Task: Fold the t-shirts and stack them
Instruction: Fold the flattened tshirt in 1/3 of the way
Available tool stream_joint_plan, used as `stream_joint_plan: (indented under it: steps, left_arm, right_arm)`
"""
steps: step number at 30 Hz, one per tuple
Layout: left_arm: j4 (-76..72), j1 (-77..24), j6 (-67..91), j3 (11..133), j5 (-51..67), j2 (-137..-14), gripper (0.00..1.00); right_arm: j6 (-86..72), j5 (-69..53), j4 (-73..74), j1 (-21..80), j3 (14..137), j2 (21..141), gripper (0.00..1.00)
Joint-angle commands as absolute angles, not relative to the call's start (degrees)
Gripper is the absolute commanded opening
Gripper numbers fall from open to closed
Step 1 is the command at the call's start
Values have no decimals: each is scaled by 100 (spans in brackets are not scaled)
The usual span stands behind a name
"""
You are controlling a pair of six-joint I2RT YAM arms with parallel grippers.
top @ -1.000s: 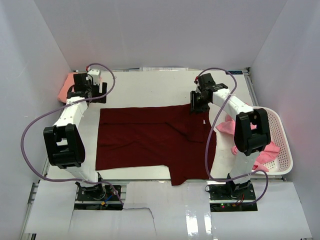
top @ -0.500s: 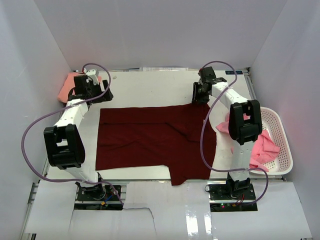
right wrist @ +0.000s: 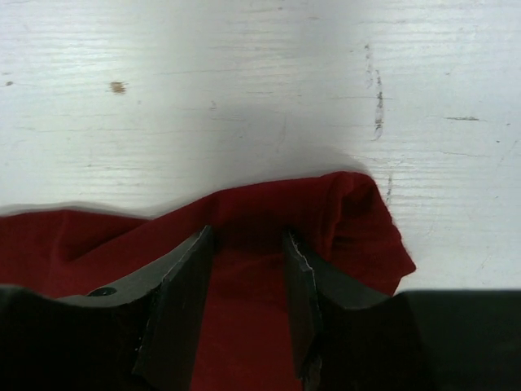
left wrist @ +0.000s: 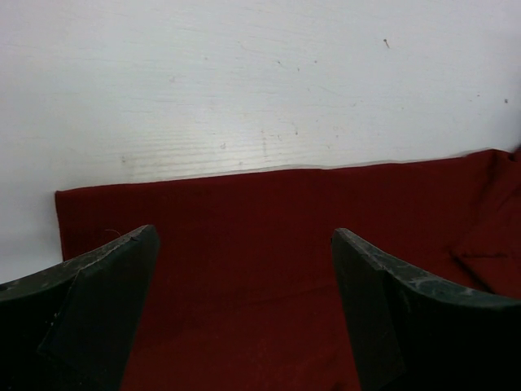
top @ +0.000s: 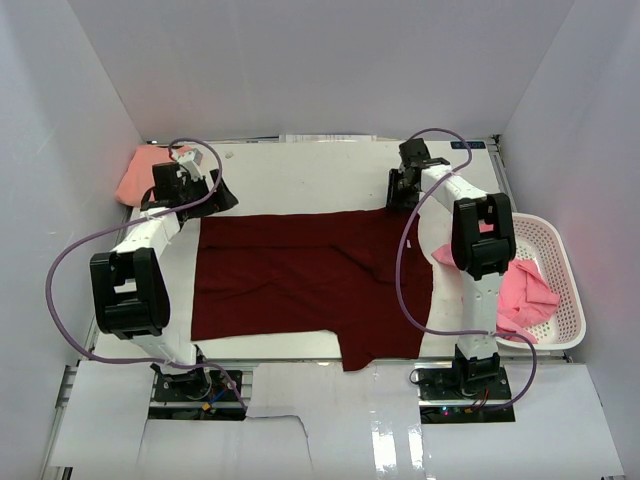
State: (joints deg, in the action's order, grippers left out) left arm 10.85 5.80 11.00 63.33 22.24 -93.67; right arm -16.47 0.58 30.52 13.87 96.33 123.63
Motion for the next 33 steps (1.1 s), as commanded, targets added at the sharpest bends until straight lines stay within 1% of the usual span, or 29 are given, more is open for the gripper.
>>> stream_joint_plan:
  steps: [1, 10, 16, 18, 27, 33]
  left_arm:
    - [792, 501, 1222, 6250, 2610, -9412, 98]
    - [870, 176, 1099, 6398, 2865, -9808, 98]
    - [1080, 97, 932, 6539, 2795, -10063, 98]
    - [1107, -105, 932, 6609, 2769, -10177, 98]
    - [1125, -97, 1037, 6838, 2636, -10872, 98]
    - [1467, -62, 1063, 7268, 2417, -11241, 98]
  right_arm:
    - [-1749, 308, 2997, 1283, 9712, 12436, 46]
    - [-1767, 343, 2979, 1072, 9369, 12366, 46]
    - [-1749, 211, 2971, 1046, 9448, 12445, 47]
    - [-1749, 176, 2971, 1046, 9483, 12463, 47]
    - [-1749, 88, 3006, 1046, 9835, 12691, 47]
    - [-1749, 62, 3006, 1028, 10107, 12955, 48]
